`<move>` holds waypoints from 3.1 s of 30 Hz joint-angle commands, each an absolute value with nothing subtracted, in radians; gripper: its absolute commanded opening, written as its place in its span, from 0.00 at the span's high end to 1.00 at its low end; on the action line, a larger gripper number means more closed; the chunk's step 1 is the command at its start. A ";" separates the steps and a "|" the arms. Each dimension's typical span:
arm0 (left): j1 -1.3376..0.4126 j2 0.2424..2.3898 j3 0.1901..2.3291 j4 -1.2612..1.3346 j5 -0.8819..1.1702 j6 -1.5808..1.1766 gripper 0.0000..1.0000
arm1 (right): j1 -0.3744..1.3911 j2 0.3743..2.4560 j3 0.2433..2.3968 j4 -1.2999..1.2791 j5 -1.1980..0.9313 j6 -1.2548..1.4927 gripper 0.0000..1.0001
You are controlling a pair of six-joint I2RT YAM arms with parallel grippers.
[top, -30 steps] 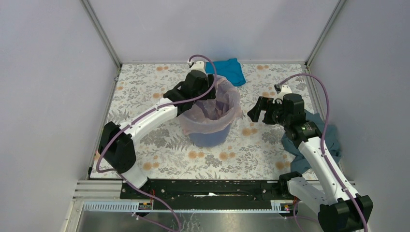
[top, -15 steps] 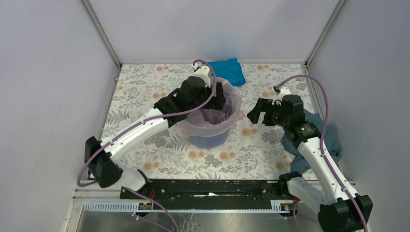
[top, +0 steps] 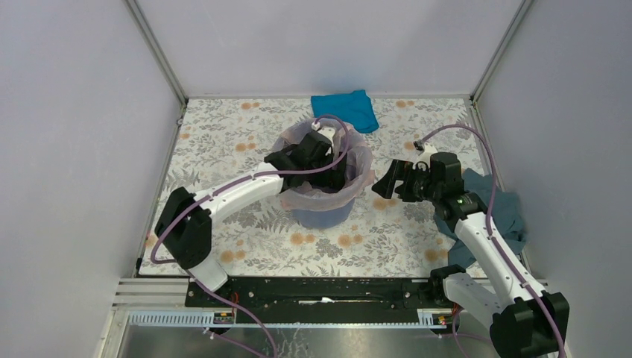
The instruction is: Put the trash bags into the trash bin
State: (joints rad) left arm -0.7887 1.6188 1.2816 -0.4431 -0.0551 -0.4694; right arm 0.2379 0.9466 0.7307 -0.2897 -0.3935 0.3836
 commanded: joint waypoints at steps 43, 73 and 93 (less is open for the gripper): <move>-0.746 0.458 1.253 -0.885 -0.223 -0.407 0.01 | 0.527 1.369 0.598 0.560 -0.534 0.157 0.00; -0.764 0.335 1.302 -0.891 -0.346 -0.380 0.01 | 0.913 2.261 1.494 0.766 -0.440 0.245 0.00; -0.763 0.372 1.298 -0.868 -0.327 -0.428 0.01 | 1.067 2.388 1.789 0.643 -0.362 0.337 0.00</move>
